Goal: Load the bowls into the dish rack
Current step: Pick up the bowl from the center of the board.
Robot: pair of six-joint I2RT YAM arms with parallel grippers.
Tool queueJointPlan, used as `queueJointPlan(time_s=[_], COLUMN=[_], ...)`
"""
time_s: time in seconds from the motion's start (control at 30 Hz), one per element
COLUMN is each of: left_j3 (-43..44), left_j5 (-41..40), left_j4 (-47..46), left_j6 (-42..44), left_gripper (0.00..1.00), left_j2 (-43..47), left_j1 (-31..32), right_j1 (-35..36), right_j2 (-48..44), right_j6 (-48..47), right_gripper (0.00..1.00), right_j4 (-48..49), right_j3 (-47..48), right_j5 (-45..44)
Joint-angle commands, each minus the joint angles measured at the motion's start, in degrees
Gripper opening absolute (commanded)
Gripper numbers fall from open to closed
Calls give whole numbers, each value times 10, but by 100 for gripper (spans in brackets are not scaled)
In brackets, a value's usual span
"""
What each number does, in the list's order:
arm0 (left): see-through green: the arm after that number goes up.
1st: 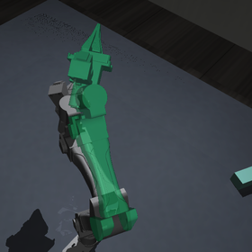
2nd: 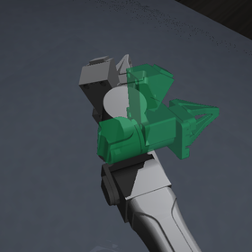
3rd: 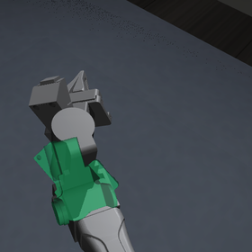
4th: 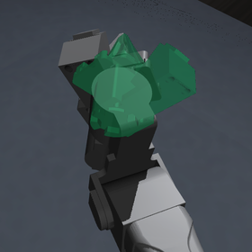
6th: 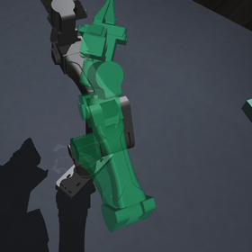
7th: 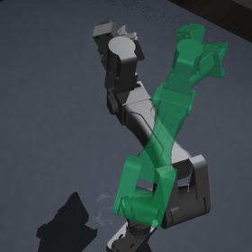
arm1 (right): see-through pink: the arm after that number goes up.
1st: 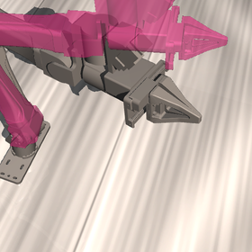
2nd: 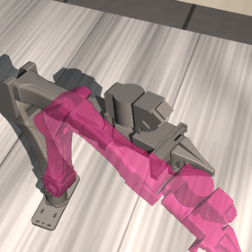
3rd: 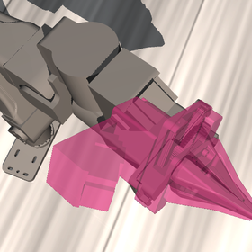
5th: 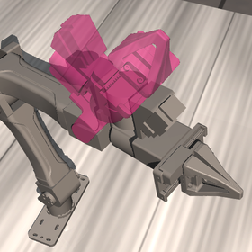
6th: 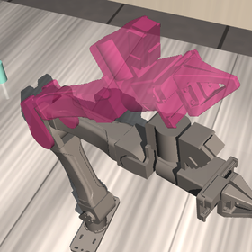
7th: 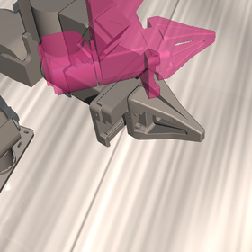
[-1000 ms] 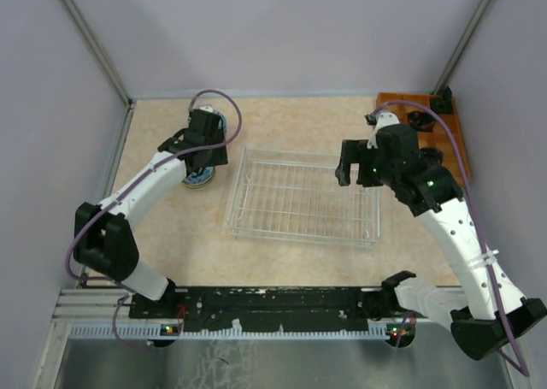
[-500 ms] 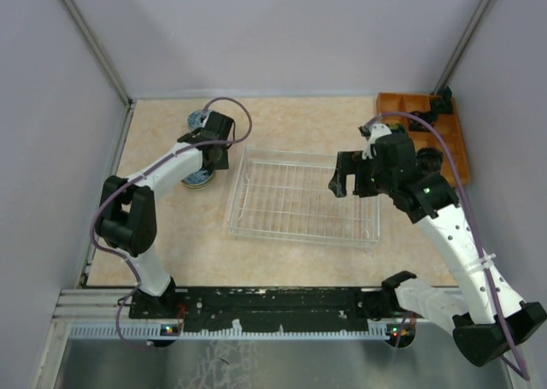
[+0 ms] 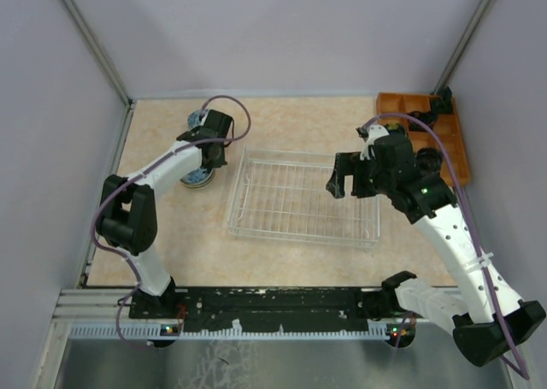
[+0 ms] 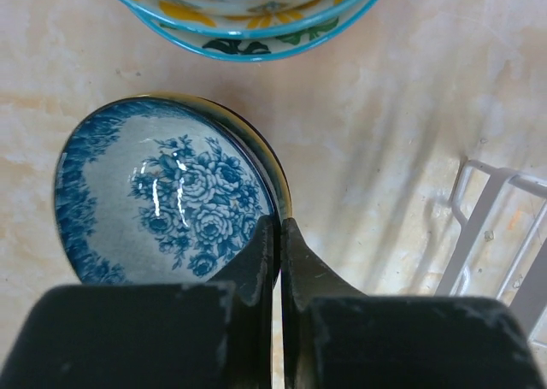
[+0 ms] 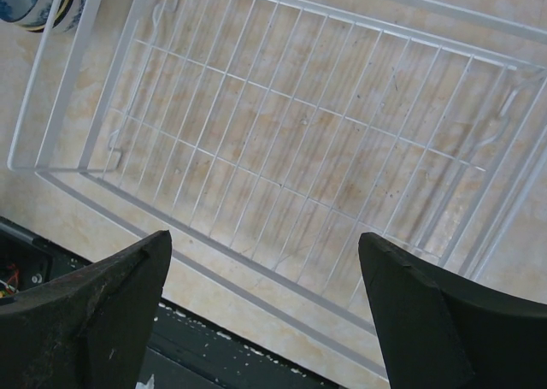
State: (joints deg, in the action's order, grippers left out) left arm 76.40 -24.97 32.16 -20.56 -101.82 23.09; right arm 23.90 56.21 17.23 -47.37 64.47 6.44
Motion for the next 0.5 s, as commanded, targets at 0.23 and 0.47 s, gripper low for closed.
queueJointPlan(time_s=[0.23,0.47], left_j3=[66,78], left_j5=[-1,140], left_j4=[57,12], left_j6=[0,-1], left_gripper=[0,0], left_j2=[125,245], left_j1=[-4,-4], right_j1=[3,3], right_j2=[-8,-10], right_j6=[4,-7], right_gripper=[91,91], right_j4=[17,-7], right_j3=[14,44], right_j5=[12,0])
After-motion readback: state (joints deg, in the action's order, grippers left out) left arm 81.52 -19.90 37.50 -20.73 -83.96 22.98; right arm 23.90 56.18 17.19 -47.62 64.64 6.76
